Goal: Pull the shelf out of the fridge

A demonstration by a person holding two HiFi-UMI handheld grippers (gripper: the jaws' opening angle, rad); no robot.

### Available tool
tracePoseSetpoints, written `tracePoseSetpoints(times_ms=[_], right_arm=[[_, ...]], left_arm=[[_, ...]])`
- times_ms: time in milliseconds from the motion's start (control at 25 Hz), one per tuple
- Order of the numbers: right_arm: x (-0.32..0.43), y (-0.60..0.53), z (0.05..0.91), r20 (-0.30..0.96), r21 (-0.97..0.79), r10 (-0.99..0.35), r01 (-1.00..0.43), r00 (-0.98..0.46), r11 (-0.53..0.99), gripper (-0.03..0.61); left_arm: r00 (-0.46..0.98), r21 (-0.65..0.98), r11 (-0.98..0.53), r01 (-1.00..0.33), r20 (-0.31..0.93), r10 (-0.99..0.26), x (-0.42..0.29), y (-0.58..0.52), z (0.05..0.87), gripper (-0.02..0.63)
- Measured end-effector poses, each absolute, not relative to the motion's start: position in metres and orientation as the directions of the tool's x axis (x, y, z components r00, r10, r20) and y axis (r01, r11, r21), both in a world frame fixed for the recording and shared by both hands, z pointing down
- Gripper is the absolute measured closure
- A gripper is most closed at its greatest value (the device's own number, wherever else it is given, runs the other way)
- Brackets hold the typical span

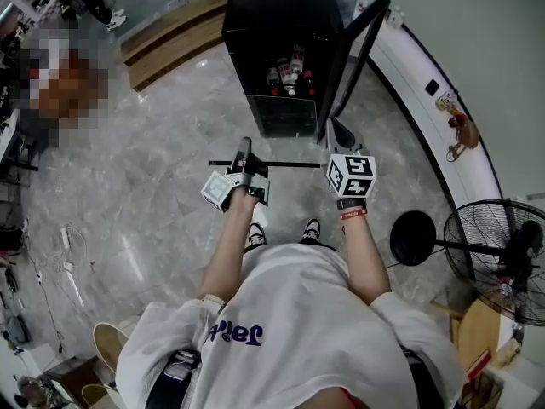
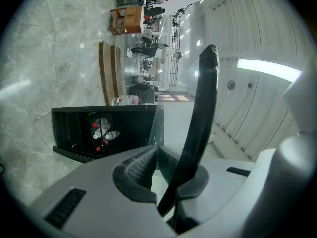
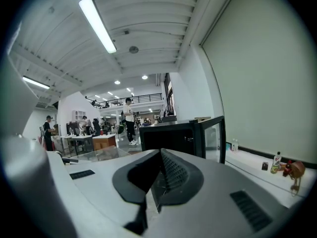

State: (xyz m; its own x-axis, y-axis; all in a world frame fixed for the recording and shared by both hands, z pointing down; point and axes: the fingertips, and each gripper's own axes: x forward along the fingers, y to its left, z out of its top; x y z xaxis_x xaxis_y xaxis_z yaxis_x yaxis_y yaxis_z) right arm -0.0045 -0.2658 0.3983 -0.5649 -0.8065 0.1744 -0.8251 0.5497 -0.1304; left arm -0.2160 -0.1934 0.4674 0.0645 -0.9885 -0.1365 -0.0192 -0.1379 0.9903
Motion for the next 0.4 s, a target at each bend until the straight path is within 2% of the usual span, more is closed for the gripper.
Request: tracePoseSetpoints(times_ms=[240, 400], right_arm=[[0.025, -0.270, 0.403, 0.165, -0.141, -0.788, -0.804, -0.594, 0.577, 0.566], [0.055, -0.273, 0.406, 0.158, -0.143, -0.777, -0.792, -0.610, 0.593, 0.565]], left_arm=[[0.015, 0.996, -0.080, -0.031, -0.080, -0.997, -0.203, -0.190, 0.510, 0.575], [-0.009, 0.992, -0.125, -0.017, -0.125, -0.992, -0.160, -0.194, 0.470, 0.575]])
